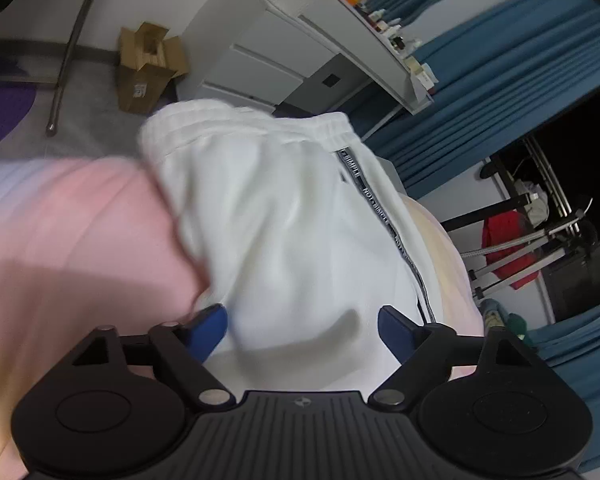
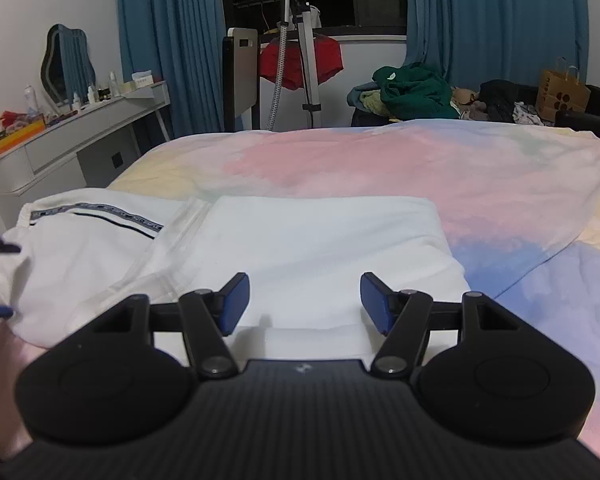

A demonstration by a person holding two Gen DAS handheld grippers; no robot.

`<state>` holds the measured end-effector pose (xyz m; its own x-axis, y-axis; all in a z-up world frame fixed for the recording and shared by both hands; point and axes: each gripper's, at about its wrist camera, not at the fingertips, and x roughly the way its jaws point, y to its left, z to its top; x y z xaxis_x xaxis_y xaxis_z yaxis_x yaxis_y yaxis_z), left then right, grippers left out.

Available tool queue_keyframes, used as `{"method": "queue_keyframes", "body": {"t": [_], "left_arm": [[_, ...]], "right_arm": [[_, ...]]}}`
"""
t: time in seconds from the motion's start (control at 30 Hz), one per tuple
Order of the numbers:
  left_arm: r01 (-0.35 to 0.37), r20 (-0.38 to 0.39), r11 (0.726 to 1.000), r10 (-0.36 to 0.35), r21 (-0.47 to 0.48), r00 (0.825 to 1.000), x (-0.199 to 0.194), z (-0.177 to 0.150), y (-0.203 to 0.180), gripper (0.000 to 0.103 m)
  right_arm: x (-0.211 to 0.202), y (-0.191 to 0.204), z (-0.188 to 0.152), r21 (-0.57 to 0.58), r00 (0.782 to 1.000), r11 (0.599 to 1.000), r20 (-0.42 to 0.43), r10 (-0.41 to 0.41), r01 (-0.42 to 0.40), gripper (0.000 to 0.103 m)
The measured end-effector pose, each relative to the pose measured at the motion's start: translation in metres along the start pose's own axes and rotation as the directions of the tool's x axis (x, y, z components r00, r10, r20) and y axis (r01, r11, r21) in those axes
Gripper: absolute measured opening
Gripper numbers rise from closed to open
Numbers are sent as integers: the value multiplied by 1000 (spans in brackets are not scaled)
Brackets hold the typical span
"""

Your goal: Fold clothes

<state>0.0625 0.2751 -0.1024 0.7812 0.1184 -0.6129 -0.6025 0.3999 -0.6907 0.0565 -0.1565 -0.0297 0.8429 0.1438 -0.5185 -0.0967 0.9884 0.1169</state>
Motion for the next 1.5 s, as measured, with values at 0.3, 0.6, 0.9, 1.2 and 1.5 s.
{"method": "queue_keyframes", "body": {"t": [0.3,0.6,0.9,1.2,1.5], "left_arm": [[14,7,992,-13,-128,1000,3,8,24,84],[31,153,1000,-29,-6,988,44,36,-4,49],[-35,247,944,-50,327,968,19,33,-61,15],[-43,367,720,-300,693,881,-70,-78,-208,13],[-5,287,464,-541,886,790,-102,-290,-266,12]], "right_arm": [[4,-10,-1,73,999,997,-34,21,-18,63],[24,-3,-18,7,994,999,-108,33,-33,63],[27,-13,-16,75,989,996,-136,65,-55,63],[-23,-68,2,298,998,953,-22,57,-47,64],[-66,-160,11,491,994,871,83,-77,27,66]]}}
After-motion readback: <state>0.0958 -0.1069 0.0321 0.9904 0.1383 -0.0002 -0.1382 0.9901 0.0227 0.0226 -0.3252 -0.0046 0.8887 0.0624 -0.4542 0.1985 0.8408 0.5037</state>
